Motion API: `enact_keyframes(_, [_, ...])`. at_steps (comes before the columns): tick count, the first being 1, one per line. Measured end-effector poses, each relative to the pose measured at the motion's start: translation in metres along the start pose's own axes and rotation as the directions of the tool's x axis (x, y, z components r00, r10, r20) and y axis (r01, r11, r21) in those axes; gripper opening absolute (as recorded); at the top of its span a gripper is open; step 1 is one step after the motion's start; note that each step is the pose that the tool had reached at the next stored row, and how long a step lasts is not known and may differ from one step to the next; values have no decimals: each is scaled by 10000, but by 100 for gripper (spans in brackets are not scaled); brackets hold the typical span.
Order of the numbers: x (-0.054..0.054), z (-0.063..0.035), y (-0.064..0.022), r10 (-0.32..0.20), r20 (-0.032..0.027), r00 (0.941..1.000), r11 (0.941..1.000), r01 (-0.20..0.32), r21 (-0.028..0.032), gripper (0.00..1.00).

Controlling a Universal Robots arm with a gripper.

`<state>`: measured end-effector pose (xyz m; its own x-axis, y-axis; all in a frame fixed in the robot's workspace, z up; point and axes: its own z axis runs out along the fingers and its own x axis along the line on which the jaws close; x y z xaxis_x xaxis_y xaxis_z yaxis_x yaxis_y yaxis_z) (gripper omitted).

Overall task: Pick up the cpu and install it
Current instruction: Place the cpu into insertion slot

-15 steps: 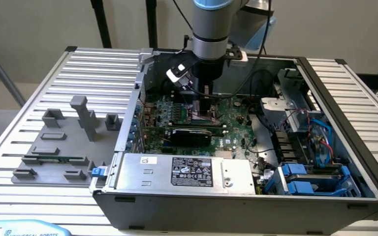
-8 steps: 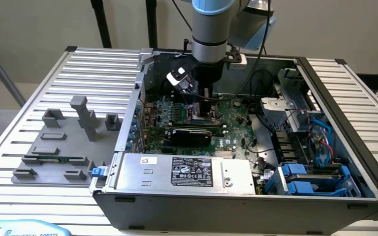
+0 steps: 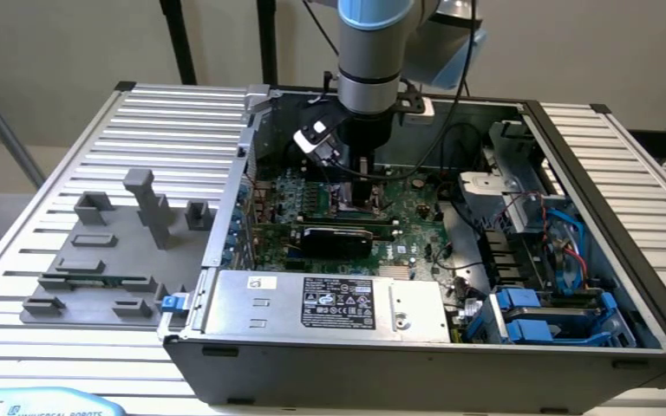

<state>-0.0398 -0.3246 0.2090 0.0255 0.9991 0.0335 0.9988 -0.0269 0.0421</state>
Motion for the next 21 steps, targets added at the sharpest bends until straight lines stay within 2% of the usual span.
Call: enact_keyframes(21, [-5,69,-11,63,26,10000,10000,-63,-3,55])
